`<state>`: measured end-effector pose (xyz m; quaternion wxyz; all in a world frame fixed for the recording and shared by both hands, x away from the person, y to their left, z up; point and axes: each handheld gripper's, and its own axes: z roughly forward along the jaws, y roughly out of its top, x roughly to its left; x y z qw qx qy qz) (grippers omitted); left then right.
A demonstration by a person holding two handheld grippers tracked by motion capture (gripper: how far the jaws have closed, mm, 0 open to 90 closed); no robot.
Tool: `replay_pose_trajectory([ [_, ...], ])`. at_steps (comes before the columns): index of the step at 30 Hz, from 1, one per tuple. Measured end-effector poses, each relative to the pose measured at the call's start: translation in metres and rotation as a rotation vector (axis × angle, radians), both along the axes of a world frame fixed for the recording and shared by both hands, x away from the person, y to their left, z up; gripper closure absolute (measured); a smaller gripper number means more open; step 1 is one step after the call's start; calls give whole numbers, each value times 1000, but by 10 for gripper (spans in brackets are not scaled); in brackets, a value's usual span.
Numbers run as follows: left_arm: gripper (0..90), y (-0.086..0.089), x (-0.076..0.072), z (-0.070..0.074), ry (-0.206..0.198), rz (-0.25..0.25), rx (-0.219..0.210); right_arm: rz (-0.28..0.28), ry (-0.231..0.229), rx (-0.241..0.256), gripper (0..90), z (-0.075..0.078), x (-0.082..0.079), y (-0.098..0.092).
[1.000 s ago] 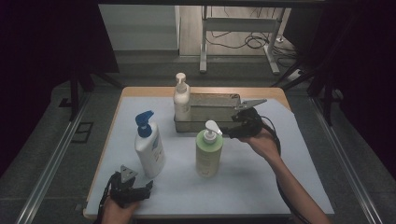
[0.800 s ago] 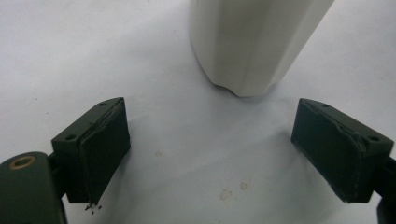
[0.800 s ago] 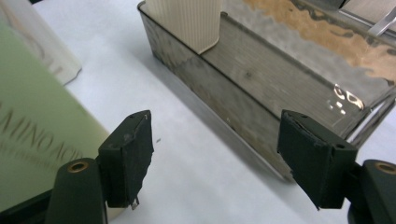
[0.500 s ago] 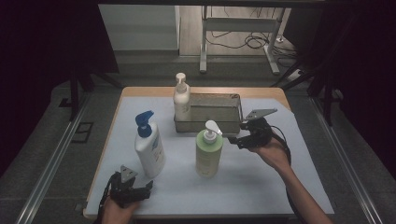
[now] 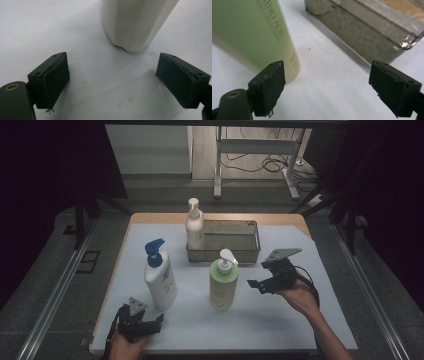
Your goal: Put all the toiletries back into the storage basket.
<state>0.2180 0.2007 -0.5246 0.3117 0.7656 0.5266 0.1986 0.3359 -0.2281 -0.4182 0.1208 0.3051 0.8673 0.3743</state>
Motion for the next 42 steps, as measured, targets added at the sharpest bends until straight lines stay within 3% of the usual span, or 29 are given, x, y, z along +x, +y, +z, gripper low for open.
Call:
replay_pose_trajectory([
  [6,112,0,0,0,0,-1,0,21,-1,15,100,-1,-11,0],
  [12,112,0,0,0,0,-1,0,51,-10,8,0,-4,-22,5],
  [17,112,0,0,0,-2,-3,2,98,-24,-13,0,-5,-29,13],
  [22,112,0,0,0,-2,-3,3,123,-25,5,0,-5,-34,21],
  [31,112,0,0,0,-3,-2,1,137,-2,58,0,-6,-38,33],
  [42,112,0,0,0,-4,-1,2,151,-6,65,0,-6,-37,50],
])
